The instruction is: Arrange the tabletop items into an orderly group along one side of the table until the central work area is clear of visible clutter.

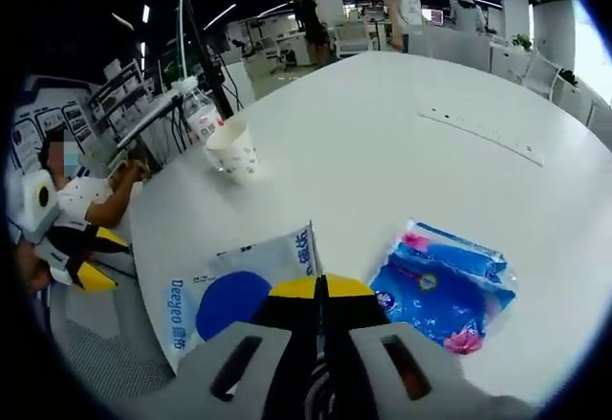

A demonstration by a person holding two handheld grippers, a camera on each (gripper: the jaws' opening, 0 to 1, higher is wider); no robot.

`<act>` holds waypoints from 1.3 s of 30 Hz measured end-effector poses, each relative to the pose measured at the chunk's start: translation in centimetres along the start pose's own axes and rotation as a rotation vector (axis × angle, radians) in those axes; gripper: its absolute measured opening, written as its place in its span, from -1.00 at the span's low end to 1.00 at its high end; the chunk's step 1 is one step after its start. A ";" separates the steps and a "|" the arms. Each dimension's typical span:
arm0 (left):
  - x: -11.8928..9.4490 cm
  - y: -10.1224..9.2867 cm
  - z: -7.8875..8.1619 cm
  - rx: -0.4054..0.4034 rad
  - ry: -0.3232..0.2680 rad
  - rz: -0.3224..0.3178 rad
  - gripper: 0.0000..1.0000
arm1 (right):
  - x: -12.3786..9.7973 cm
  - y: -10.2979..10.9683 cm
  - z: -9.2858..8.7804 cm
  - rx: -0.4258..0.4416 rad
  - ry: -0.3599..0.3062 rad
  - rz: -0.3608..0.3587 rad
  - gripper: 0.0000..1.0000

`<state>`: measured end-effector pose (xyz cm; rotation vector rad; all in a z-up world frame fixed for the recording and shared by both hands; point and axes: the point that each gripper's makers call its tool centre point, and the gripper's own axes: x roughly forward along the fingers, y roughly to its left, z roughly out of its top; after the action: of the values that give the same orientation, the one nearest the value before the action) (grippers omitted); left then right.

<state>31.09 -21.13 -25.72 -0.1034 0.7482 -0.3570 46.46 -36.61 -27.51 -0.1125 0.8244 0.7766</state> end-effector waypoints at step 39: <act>3.2 -3.8 -3.7 0.002 0.192 -0.130 -0.37 | -6.2 -0.4 -7.4 0.173 -0.021 -0.114 -1.00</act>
<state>29.63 -25.65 -29.67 -0.1171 0.9331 -0.4964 39.53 -43.21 -28.37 0.0030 0.8541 0.5961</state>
